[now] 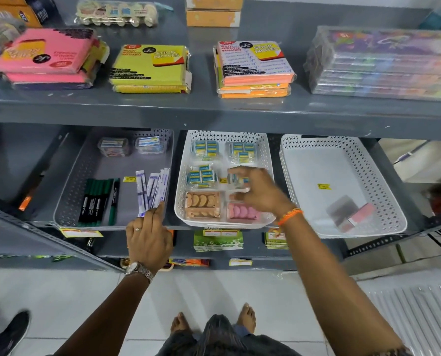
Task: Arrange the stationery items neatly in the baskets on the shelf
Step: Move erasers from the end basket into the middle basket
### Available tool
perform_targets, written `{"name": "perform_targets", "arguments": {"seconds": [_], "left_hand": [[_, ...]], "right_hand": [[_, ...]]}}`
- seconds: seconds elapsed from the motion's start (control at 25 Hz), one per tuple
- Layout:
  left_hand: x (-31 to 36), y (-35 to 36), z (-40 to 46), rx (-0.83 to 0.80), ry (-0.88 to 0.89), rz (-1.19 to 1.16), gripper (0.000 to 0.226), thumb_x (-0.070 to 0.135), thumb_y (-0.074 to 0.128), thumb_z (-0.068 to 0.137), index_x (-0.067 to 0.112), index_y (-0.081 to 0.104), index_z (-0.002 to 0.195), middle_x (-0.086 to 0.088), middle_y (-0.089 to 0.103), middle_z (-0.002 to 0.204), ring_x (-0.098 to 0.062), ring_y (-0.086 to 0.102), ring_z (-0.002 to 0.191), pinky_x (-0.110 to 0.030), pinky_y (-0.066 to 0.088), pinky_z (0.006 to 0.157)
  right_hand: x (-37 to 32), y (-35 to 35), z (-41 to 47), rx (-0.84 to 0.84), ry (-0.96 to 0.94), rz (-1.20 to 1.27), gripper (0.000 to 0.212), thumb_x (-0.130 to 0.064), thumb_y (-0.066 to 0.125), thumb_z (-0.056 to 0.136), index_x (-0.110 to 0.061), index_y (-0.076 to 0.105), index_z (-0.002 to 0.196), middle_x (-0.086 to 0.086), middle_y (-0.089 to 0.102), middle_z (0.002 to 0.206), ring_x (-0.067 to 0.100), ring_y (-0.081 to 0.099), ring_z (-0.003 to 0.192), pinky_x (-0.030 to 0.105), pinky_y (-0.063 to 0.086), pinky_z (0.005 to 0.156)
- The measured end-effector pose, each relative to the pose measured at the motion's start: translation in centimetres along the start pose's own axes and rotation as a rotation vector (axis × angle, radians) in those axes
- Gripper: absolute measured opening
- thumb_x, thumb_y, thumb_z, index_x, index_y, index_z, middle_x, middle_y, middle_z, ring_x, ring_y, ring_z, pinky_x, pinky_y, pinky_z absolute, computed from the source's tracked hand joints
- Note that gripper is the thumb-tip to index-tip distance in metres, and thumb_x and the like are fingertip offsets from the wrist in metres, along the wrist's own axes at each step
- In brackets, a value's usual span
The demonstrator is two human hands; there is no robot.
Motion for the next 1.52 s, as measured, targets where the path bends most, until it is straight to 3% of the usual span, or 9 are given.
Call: {"name": "perform_targets", "arguments": {"seconds": [0.16,0.32,0.48,0.6,0.76,0.88,1.04,1.24,1.52], "left_hand": [[0.1,-0.1,-0.1,0.043,-0.022,-0.009,0.069,0.02,0.054,0.075,0.01,0.048,0.143,-0.015,0.061,0.113,-0.038,0.054,0.091,-0.048,0.035,0.086],[0.5,0.0,-0.4,0.114,-0.032,-0.029,0.067,0.019,0.054,0.074,0.009,0.052,0.14,-0.017,0.061,0.108,-0.04,0.052,0.09,-0.049,0.035,0.085],[0.3,0.1,-0.3,0.131,-0.073,-0.038,0.066,0.023,0.052,0.074,0.009,0.053,0.139,-0.017,0.06,0.11,-0.042,0.053,0.095,-0.052,0.035,0.09],[1.1,-0.3,-0.4,0.157,-0.114,-0.042,0.064,0.025,0.05,0.074,0.008,0.054,0.134,-0.019,0.06,0.112,-0.044,0.05,0.105,-0.055,0.035,0.097],[2.2,-0.2,-0.6,0.153,-0.186,-0.056,0.07,0.024,0.053,0.072,0.008,0.047,0.14,-0.021,0.056,0.121,-0.046,0.047,0.118,-0.054,0.019,0.118],[2.3,0.3,-0.6,0.158,-0.195,-0.05,0.069,0.024,0.051,0.073,0.008,0.047,0.139,-0.021,0.056,0.12,-0.045,0.049,0.117,-0.054,0.012,0.122],[2.1,0.3,-0.8,0.169,-0.192,-0.025,0.067,0.025,0.049,0.073,0.006,0.048,0.137,-0.022,0.055,0.117,-0.044,0.048,0.114,-0.052,0.012,0.122],[2.3,0.2,-0.8,0.167,-0.198,-0.012,0.065,0.025,0.046,0.073,0.004,0.049,0.134,-0.023,0.054,0.114,-0.046,0.048,0.113,-0.049,0.01,0.123],[2.4,0.0,-0.7,0.163,-0.181,0.008,0.068,0.025,0.048,0.074,0.006,0.048,0.139,-0.02,0.056,0.113,-0.045,0.05,0.111,-0.047,0.009,0.123]], "right_hand": [[6.0,-10.5,-5.3,0.107,0.101,-0.058,0.068,0.016,0.065,0.074,-0.022,0.062,0.131,0.0,0.06,0.136,0.015,0.053,0.125,0.036,0.047,0.104],[14.7,-16.9,-10.4,-0.01,0.399,-0.409,0.077,0.018,0.049,0.072,-0.043,0.065,0.117,0.002,0.049,0.144,0.025,0.049,0.128,0.027,0.045,0.087],[19.7,-17.3,-12.3,-0.121,0.514,-0.424,0.076,0.02,0.047,0.072,-0.043,0.068,0.108,0.001,0.05,0.134,0.022,0.054,0.108,0.029,0.054,0.075],[21.9,-16.7,-12.2,-0.108,0.497,-0.316,0.063,0.025,0.06,0.069,-0.031,0.075,0.096,-0.002,0.065,0.112,0.022,0.063,0.106,0.04,0.058,0.087],[22.9,-16.1,-10.7,-0.102,0.356,-0.325,0.044,0.014,0.078,0.068,-0.028,0.075,0.081,-0.004,0.077,0.086,0.014,0.073,0.086,0.037,0.061,0.087],[23.1,-15.9,-9.8,-0.053,0.348,-0.192,0.028,0.004,0.078,0.076,-0.022,0.078,0.085,-0.001,0.077,0.091,0.017,0.074,0.085,0.033,0.06,0.083],[22.6,-14.5,-8.1,-0.027,0.245,-0.157,0.023,-0.009,0.074,0.086,-0.012,0.075,0.108,0.005,0.073,0.107,0.017,0.062,0.091,0.016,0.043,0.073],[21.7,-14.3,-6.6,0.008,0.244,0.015,0.025,-0.009,0.07,0.089,-0.006,0.073,0.114,0.011,0.07,0.118,0.025,0.064,0.106,0.024,0.047,0.079],[10.4,-13.6,-4.7,0.072,0.004,0.061,0.02,-0.013,0.073,0.087,-0.014,0.075,0.107,0.0,0.071,0.099,0.009,0.058,0.078,0.022,0.047,0.072]]}}
Point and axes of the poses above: each hand's wrist, its own z-axis towards the middle knuckle, its own y-axis out of the palm, x = y × z, the point moved 6 cm from there along z, towards the middle knuckle
